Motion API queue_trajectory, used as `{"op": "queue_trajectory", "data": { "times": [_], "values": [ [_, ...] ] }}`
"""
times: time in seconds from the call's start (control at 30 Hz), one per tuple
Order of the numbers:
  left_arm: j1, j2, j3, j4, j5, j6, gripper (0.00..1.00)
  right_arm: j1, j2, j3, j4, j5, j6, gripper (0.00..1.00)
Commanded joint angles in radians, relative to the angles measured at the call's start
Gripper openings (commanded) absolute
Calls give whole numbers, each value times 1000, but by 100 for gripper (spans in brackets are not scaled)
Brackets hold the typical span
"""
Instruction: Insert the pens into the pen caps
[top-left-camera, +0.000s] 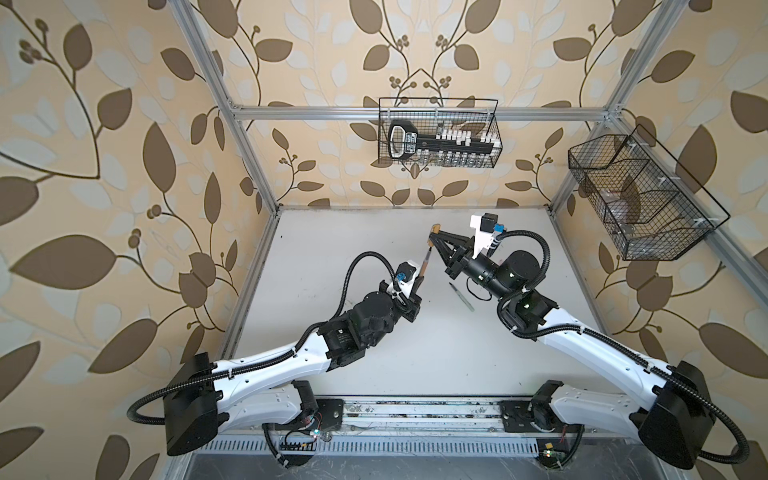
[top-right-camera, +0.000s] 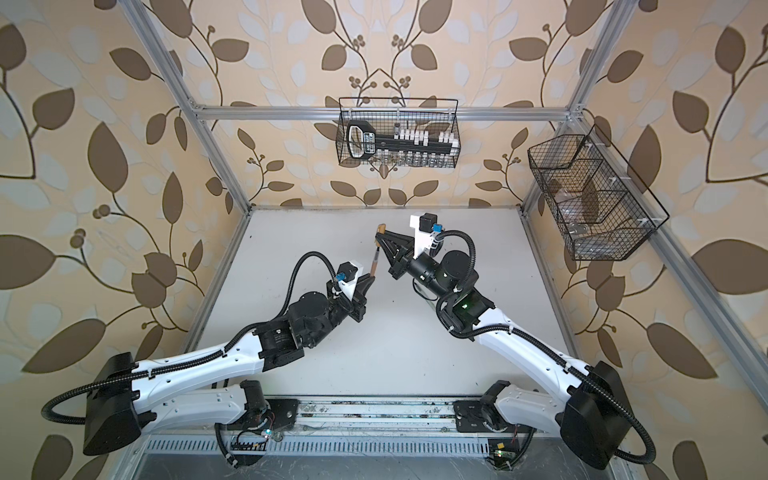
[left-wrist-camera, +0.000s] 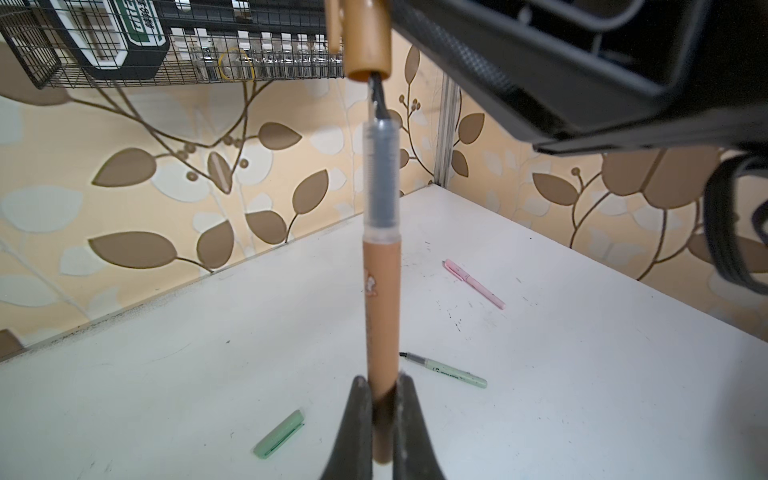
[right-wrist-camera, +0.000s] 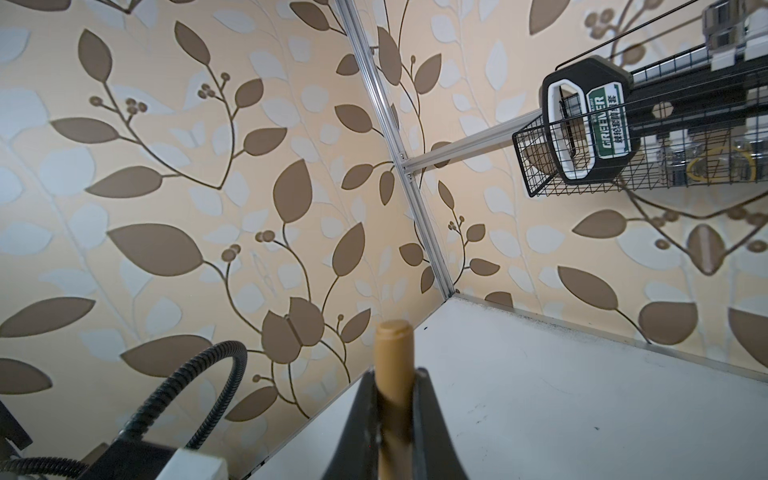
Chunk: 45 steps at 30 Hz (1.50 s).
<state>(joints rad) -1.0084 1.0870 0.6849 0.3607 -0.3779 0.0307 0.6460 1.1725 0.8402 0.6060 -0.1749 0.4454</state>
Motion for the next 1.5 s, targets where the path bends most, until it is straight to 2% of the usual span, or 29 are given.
{"op": "queue_trajectory", "data": {
  "times": [0.0,0.63,1.23,1.47],
  "values": [
    [1,-26,18,16,-12,5,0,8,3,-16,39,8,6,0],
    [16,-30,30,1,-6,-6,0,29,-29,-48,-3,33,-17,0],
    [16,-60,67,-19,66,-4,0,59,21,-78,37,48,-27,0],
    [17,-53,95,-44,80,18,0,62,-3,-80,-25,46,-44,12]
  ]
}}
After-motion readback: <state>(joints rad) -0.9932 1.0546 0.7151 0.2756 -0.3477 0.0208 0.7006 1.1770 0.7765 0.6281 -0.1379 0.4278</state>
